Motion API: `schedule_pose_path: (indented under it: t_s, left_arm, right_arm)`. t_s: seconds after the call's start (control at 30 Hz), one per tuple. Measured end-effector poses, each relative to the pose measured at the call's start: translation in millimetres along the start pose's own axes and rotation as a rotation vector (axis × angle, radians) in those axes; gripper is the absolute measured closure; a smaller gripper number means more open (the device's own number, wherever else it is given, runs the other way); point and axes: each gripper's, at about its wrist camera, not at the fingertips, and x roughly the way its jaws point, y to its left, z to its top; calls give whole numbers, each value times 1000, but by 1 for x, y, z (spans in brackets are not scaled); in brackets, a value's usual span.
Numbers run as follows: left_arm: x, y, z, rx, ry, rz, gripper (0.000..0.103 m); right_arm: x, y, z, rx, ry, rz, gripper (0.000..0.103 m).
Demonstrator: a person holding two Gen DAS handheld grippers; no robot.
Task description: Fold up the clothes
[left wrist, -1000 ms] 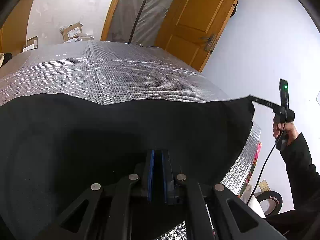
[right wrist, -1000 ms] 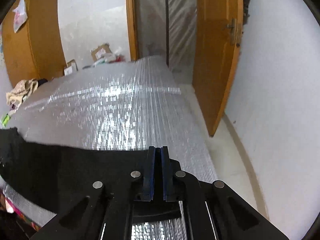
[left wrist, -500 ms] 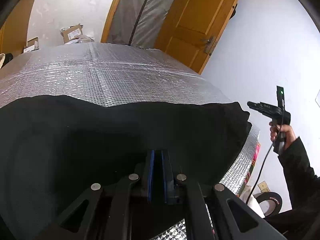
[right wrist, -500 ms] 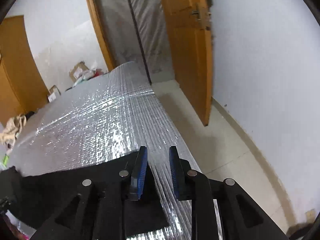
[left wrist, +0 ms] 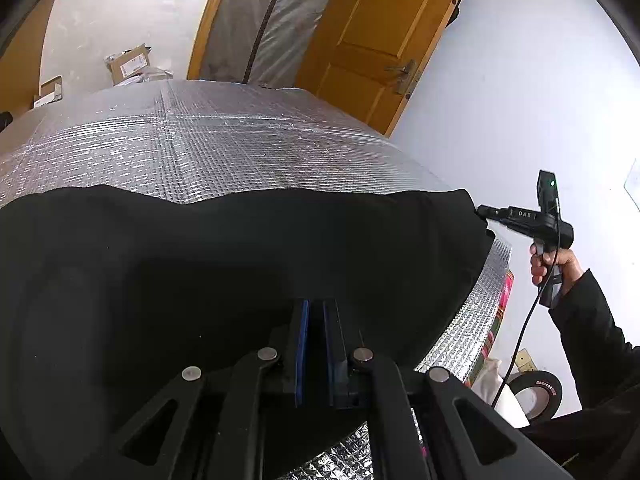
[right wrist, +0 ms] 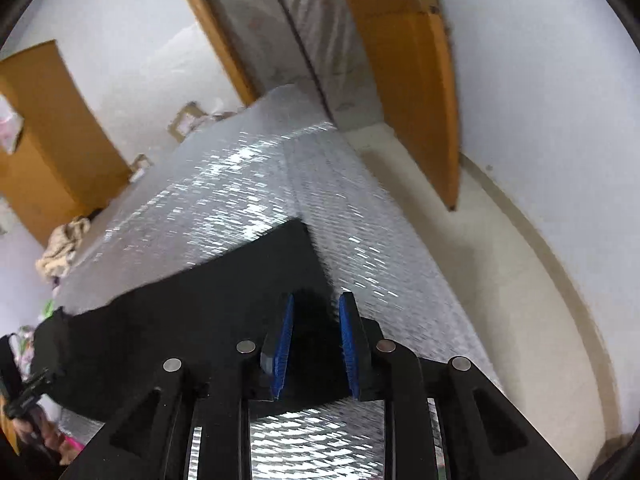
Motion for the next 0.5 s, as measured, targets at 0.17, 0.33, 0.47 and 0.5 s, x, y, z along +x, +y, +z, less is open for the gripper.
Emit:
schedule_pose_path:
  t_s: [0.17, 0.33, 0.47, 0.5]
  left_arm:
    - [1, -2, 3, 7, 0, 0, 97]
    - [2, -1, 3, 4, -3, -4, 97]
    - [1, 0, 2, 2, -6, -10, 97]
    - [1, 0, 2, 1, -5, -10, 97]
  right_arm:
    - [-13, 16, 19, -13, -41, -2, 103]
    - [-44, 33, 28, -35, -104, -24, 102]
    - [-34, 21, 12, 21, -24, -46, 87]
    - [-31, 18, 3, 42, -4, -40, 86]
